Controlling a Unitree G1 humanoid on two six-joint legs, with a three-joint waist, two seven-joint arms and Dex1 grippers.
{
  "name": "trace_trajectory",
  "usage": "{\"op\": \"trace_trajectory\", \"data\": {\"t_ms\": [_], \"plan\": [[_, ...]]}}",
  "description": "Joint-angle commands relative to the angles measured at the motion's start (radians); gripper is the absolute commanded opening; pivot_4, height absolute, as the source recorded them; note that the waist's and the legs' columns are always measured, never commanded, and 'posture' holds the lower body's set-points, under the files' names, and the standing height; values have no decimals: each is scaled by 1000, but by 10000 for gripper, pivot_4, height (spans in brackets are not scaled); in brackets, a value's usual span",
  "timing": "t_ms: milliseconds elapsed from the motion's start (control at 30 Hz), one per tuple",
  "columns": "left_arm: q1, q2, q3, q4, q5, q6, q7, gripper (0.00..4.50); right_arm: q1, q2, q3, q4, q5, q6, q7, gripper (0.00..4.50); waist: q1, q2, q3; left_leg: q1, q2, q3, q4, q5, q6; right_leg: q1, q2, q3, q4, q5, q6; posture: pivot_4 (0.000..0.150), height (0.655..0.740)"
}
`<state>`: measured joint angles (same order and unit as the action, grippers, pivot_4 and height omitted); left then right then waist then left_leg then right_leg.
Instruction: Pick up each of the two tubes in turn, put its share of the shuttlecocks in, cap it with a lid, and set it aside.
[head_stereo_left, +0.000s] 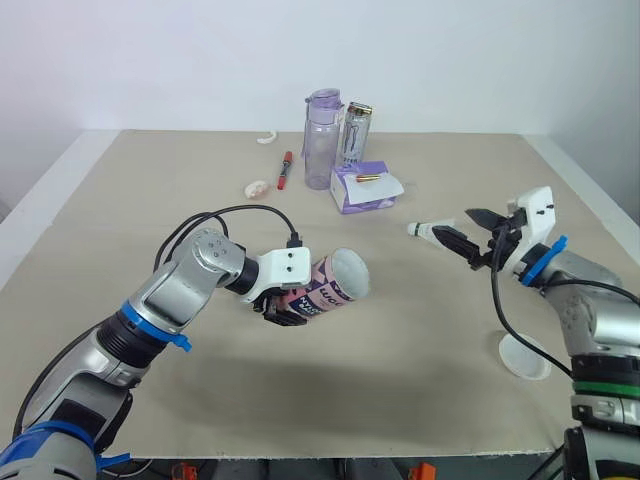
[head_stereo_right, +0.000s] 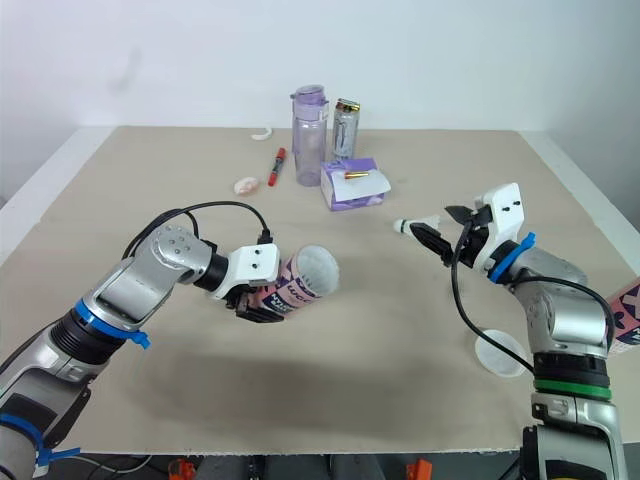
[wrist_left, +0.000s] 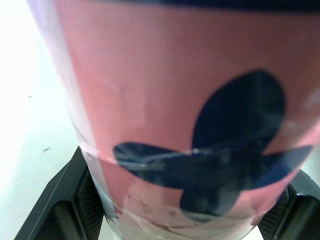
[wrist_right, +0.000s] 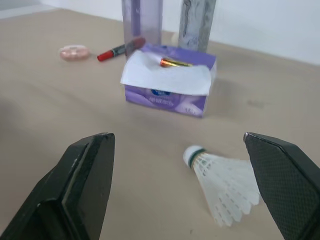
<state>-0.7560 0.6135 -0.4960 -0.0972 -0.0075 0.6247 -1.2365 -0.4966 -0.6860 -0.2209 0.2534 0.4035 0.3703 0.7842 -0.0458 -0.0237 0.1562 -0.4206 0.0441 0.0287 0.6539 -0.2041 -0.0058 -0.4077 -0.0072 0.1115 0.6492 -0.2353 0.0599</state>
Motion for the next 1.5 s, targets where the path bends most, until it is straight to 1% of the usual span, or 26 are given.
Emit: {"op": "trace_trajectory", "data": {"t_ms": [33,233,700,900,1000,1067,1100,1167,1200,1233,1267,1300,1400,1433,1500], "plan": [[18,12,-20,23,32,21,25,35038,-51,3,9,111,-38,-86,23,44227,0,0,0,0,0,0,0,0,0,0,0,0,0,0,0,1500,7400],[31,31,-16,9,33,26,24,35038,-130,46,7,304,-58,-128,8,44227,-2,1,0,0,0,0,0,0,0,0,1,0,0,0,0,1500,7400],[27,43,-18,22,40,14,28,35038,-271,136,40,566,-111,-208,54,44227,-7,1,0,1,1,0,0,0,0,0,3,1,0,1,-1,1500,7400],[29,43,-16,24,40,15,33,35038,-360,169,59,701,-160,-244,26,44227,-11,1,0,1,1,0,0,0,0,0,3,1,1,2,-1,1500,7400],[33,45,-14,23,40,16,35,35038,-397,174,52,760,-177,-269,-1,37144,-12,1,0,1,1,-1,0,0,0,0,3,1,1,2,-1,1500,7400],[35,47,-12,21,39,17,36,35038,-413,176,51,783,-185,-282,-4,28062,-12,2,0,2,1,-1,0,0,0,0,3,1,1,2,-1,1500,7400],[36,48,-11,20,39,18,37,35038,-420,177,50,794,-187,-288,-7,22147,-12,2,0,2,1,0,0,0,0,0,3,1,1,2,-1,1500,7400],[38,49,-9,18,39,20,38,35038,-426,176,50,807,-193,-297,-11,15602,-12,2,0,2,1,-1,0,0,0,0,3,1,1,2,-1,1500,7400],[38,49,-8,19,39,20,39,35038,-429,176,48,813,-193,-296,-14,10092,-12,2,0,2,1,-1,0,0,0,0,3,1,1,2,-1,1500,7400],[39,49,-8,19,40,21,40,35038,-431,176,45,817,-193,-297,-13,7731,-12,2,0,2,1,-1,0,0,0,0,3,1,1,2,-1,1500,7400],[39,49,-7,19,40,21,41,35038,-431,174,46,821,-196,-300,-13,2571,-12,2,0,2,1,-1,0,0,0,0,3,1,1,2,-1,1500,7400],[39,49,-7,18,40,22,41,35038,-431,172,48,824,-201,-304,-13,136,-12,2,0,2,1,-1,0,0,0,0,3,1,1,2,0,1500,7400],[40,50,-7,18,41,20,41,35038,-422,166,53,806,-209,-321,-7,136,-12,2,0,2,1,-1,0,0,0,0,3,1,1,2,0,1500,7400],[39,50,-8,19,42,19,41,35038,-412,161,58,779,-215,-335,-4,136,-12,2,0,2,1,-1,0,0,0,0,3,1,1,2,0,1500,7400],[38,48,-9,20,42,17,40,35038,-365,140,78,660,-233,-376,15,136,-12,2,1,2,1,-1,0,0,0,0,3,1,1,2,0,1500,7400]]}}
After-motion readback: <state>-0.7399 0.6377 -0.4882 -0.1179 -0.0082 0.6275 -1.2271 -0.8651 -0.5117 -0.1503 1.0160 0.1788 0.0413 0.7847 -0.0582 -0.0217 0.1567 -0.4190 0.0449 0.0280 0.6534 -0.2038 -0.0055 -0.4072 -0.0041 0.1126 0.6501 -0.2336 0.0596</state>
